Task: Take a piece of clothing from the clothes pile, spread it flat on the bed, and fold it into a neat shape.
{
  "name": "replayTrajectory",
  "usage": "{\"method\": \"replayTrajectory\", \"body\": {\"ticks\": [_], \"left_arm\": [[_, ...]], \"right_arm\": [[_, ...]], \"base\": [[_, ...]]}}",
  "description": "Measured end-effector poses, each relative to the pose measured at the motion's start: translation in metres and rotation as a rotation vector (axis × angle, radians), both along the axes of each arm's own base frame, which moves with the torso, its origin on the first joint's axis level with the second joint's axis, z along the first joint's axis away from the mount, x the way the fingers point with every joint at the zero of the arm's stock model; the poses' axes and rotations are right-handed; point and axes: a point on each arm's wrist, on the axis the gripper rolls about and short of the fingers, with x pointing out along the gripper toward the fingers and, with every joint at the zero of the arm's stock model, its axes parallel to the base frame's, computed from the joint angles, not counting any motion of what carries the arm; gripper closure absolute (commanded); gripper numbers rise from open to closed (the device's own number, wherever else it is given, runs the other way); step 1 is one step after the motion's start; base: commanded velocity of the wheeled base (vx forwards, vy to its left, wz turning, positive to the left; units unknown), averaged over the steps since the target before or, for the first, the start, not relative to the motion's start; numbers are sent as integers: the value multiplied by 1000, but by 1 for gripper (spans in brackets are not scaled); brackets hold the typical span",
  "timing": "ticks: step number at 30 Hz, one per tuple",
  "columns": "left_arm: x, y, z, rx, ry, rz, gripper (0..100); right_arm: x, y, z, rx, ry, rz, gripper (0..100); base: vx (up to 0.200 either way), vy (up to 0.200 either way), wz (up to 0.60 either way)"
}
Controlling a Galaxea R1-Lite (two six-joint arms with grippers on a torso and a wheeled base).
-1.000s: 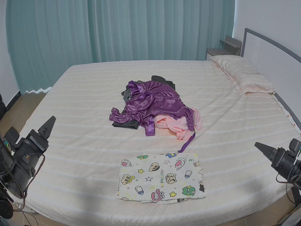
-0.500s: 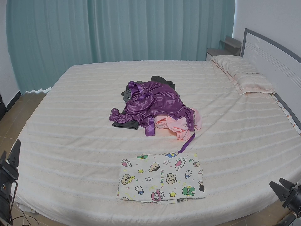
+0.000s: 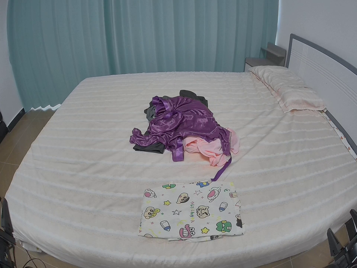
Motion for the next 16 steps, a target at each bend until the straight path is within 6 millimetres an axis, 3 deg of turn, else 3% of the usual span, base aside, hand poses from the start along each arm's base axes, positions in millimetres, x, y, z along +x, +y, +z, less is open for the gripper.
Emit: {"method": "replayTrajectory", "body": {"ticks": [3,11,16], "left_arm": [[-3,-2,-16,35,112,-70,0],[-6,-8,-21,79,104,-334,0],[-7,-8,-23,83,117,-359,0]], "right_arm": [[-1,0,-3,18,-27,-28,0],[-2,-1,-7,70,-50,-56,0],[-2,-1,-7,76,-57,-64,0]], "base": [[0,0,0],[0,0,0],[0,0,0]]}}
